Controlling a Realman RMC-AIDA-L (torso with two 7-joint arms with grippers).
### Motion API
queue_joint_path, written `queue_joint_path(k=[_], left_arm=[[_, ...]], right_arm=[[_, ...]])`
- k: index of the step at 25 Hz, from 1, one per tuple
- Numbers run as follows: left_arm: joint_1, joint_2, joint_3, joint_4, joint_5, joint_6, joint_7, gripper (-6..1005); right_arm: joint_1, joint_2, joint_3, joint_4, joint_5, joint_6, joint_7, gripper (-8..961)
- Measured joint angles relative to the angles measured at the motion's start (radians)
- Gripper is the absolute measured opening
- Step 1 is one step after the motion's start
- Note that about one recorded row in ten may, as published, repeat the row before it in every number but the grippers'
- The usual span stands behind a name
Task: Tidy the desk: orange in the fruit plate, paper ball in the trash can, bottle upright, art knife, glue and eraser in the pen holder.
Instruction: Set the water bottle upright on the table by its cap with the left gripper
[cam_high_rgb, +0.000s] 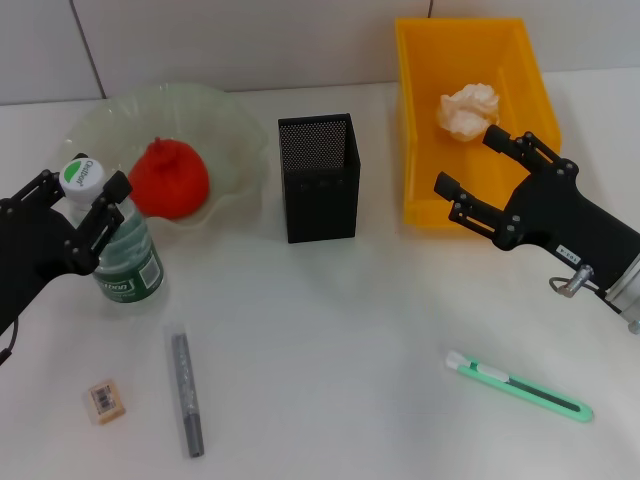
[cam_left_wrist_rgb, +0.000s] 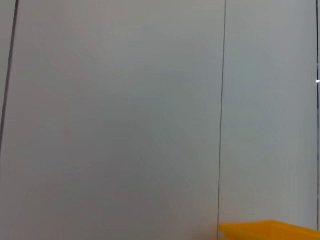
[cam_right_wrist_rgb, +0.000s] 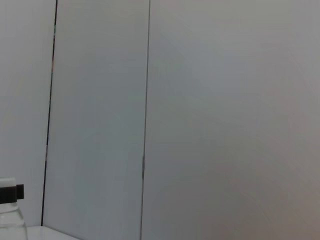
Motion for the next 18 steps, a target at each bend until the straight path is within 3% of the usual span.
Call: queue_joint_path(k=[18], left_arm=[[-0.018, -0.002, -0.013, -0.018, 0.0, -0.022, 0.001, 534]], right_arm=[[0.002, 0.0, 0.0, 0.0, 0.0, 0.0, 0.0, 830]])
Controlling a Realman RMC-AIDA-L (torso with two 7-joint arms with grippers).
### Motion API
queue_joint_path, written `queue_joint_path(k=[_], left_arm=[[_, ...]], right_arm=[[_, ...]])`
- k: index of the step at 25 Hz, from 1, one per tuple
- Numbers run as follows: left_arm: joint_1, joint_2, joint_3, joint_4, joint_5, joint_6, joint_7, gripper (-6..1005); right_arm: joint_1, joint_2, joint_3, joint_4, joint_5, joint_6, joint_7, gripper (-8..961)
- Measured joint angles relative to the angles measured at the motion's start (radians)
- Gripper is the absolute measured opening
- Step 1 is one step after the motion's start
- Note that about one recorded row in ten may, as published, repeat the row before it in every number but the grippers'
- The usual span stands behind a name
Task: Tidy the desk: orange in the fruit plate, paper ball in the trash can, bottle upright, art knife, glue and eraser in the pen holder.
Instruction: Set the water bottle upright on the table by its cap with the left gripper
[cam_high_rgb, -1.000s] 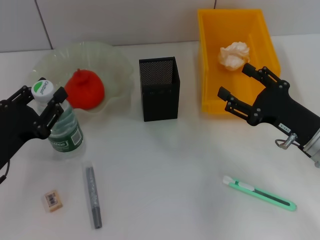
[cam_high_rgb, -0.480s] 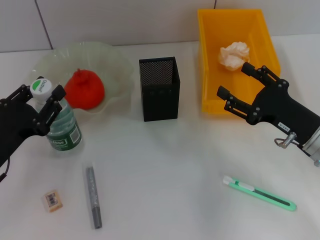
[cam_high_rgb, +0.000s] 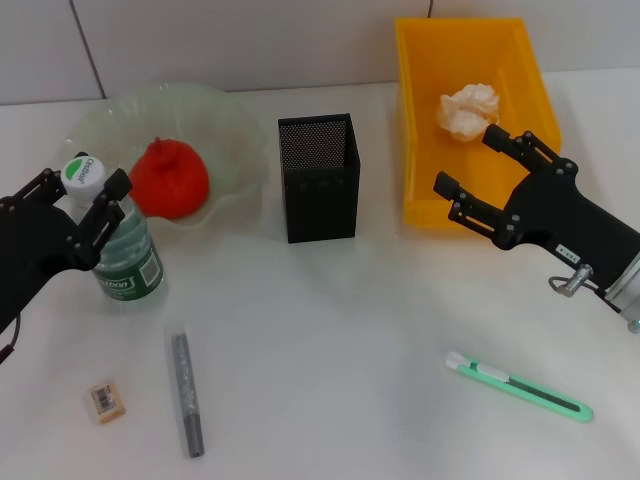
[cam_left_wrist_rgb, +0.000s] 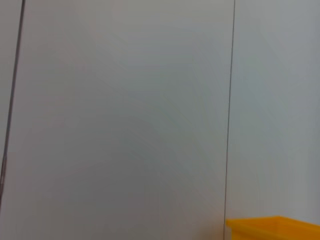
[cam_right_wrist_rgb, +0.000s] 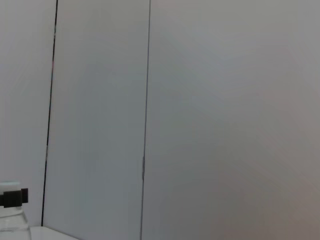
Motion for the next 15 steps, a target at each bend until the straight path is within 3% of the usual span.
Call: queue_joint_path(k=[15], left_arm=[[0.009, -0.002, -0.011, 0.0, -0.001, 0.007, 0.0, 540]], right_arm=[[0.006, 0.0, 0.0, 0.0, 0.0, 0.002, 0.0, 829]])
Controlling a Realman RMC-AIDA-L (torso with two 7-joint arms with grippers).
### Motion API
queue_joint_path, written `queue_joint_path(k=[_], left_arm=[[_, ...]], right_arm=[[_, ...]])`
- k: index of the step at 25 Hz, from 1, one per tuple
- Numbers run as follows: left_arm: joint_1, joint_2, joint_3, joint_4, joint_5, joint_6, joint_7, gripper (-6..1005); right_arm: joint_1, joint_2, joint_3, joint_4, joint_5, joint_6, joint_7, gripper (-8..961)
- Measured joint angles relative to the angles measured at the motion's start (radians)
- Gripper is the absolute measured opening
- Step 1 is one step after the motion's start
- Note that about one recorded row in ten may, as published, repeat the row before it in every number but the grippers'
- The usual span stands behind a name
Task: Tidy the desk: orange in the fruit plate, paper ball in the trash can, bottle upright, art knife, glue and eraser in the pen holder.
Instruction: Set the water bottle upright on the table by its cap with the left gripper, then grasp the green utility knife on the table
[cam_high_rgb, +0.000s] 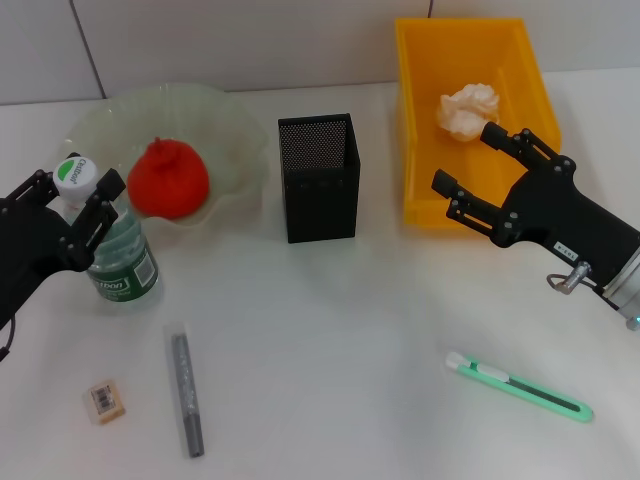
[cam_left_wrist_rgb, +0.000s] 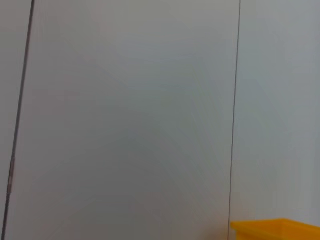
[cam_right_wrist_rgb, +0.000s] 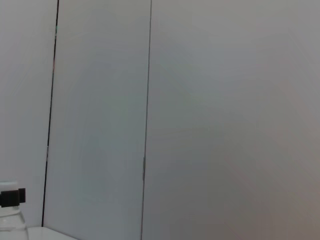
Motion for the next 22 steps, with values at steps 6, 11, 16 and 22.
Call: queue_joint_path(k=[6, 11, 16, 22], left_arm=[[0.0, -0.001, 0.0, 0.0, 0.0, 0.005, -0.001, 542], [0.0, -0.001, 0.0, 0.0, -0.001, 0.014, -0.001, 544], [0.001, -0.001, 0.0, 0.0, -0.001, 0.02, -0.001, 679], [0.002, -0.001, -0.006, 0.0, -0.001, 0.037, -0.006, 783]], right_arm=[[0.0, 0.0, 0.0, 0.0, 0.0, 0.001, 0.0, 829], [-0.001, 0.0, 0.0, 0.0, 0.0, 0.001, 0.0, 829], [-0.002, 0.0, 0.0, 0.0, 0.0, 0.001, 0.0, 829], [-0.001, 0.0, 0.0, 0.0, 0.0, 0.001, 0.0, 829]])
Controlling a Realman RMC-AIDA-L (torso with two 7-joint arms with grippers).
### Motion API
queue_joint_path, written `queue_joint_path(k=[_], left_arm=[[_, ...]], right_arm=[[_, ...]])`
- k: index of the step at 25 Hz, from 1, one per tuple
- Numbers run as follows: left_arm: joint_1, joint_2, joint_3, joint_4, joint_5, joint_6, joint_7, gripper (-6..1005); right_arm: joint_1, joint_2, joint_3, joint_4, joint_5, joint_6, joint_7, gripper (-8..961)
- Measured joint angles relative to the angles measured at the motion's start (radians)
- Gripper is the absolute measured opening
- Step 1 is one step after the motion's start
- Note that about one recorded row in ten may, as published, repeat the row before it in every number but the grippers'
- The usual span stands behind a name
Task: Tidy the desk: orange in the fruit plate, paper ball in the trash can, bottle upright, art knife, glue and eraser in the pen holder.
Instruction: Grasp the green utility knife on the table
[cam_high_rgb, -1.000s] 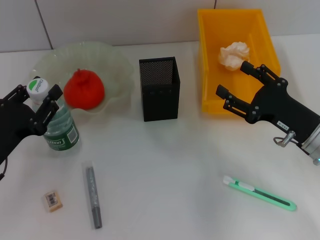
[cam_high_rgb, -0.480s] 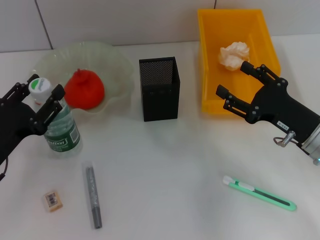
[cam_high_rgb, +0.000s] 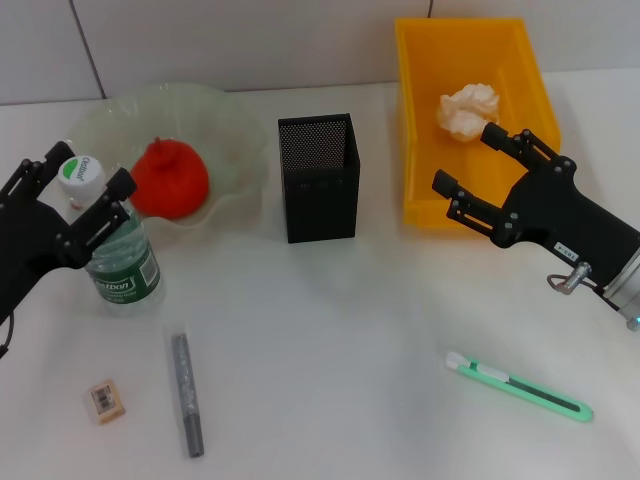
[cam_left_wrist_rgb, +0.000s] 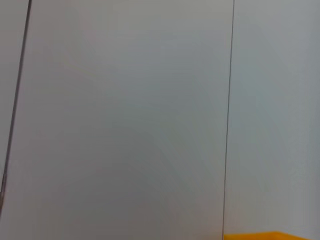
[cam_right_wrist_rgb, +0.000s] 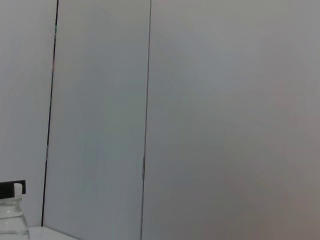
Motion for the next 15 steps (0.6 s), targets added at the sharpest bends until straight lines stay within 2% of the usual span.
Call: queue_joint_path(k=[15], left_arm=[[0.012, 0.005, -0.075, 0.007, -0.001, 0.143, -0.079, 795]], right_arm=[[0.001, 0.0, -0.007, 0.0, -0.002, 0.02, 0.0, 828]])
